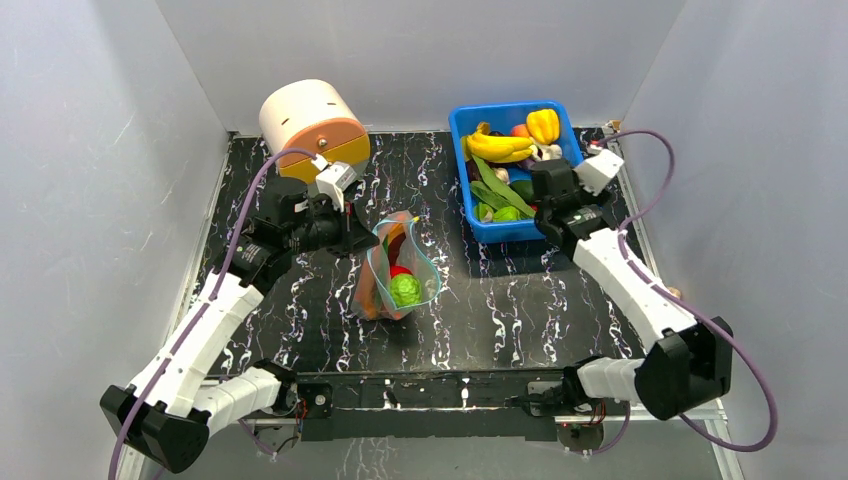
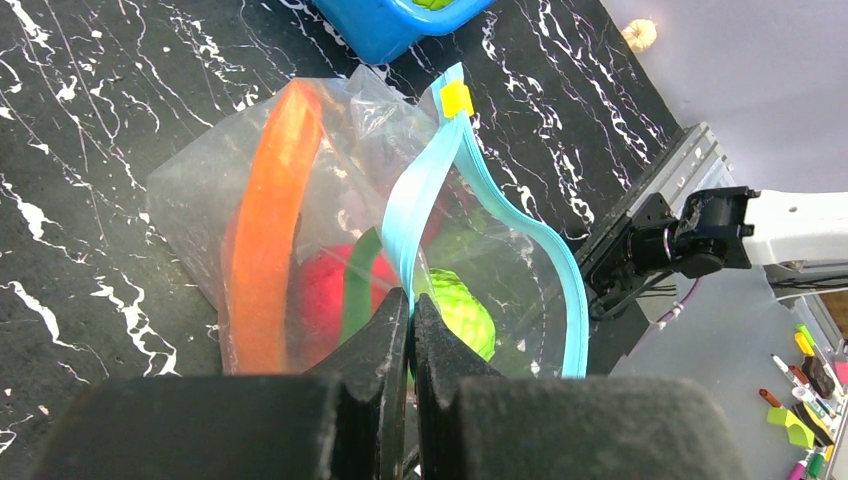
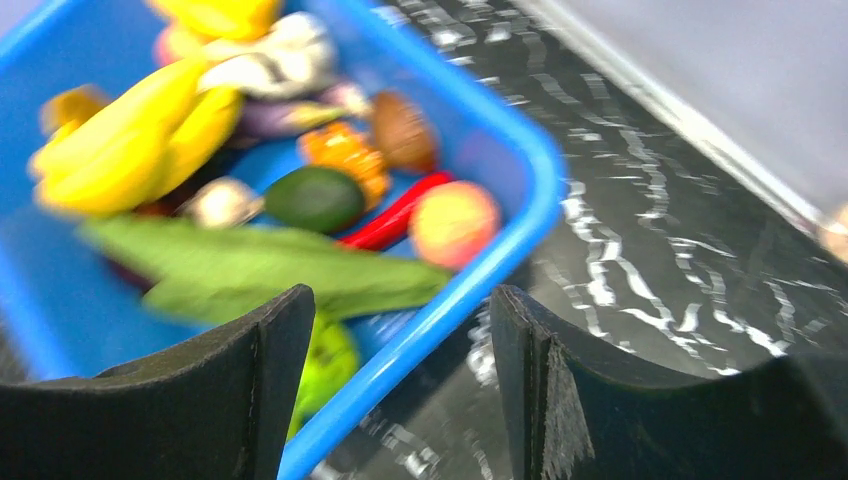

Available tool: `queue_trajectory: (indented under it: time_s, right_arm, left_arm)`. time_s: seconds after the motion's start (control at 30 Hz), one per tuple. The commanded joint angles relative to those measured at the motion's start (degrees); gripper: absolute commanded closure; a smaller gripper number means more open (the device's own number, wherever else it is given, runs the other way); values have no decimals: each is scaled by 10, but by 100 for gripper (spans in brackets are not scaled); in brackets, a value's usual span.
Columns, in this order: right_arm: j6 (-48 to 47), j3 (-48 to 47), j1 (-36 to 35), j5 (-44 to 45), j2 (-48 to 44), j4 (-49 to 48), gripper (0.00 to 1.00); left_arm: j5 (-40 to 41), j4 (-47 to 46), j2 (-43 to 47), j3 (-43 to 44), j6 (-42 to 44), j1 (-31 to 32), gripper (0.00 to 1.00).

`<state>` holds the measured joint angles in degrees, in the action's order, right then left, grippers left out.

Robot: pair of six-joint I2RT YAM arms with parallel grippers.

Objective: Place the food in the zip-top bag and seal the zipper
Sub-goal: Pick up the fake vegetable at the center of the board.

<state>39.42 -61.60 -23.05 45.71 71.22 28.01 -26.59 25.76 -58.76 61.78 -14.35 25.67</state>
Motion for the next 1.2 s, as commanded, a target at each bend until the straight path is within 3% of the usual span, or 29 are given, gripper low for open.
queue_trajectory:
  time_s: [0.0, 0.13, 0.27, 0.57, 0.67, 0.97, 1.03, 1.17]
  right_arm:
    - [105, -21, 107, 93, 18, 71, 36]
    - [142, 5, 165, 140, 19, 83, 31]
    - [182, 45, 206, 193, 22, 79, 19]
    - [172, 143, 288, 221, 44, -30, 8]
    - [151, 167, 318, 221, 57, -65, 7]
    - [210, 203, 373, 228, 89, -74, 3]
    - [145, 218, 383, 221, 83, -134, 2]
    - [122, 224, 417, 196, 83, -159, 2]
  left_arm:
    - [-29, 0, 22, -2, 5, 1, 100]
    - [-34, 7, 24, -2, 10, 1, 100]
    - [-42, 5, 25, -3, 10, 1, 100]
    - [-34, 16, 46, -7, 12, 1, 100]
    - [-27, 34, 52, -1, 20, 1, 100]
    - [-26, 42, 67, -8, 25, 1, 100]
    - [-26, 37, 74, -17, 25, 1, 100]
    - [-34, 16, 86, -41, 23, 1, 100]
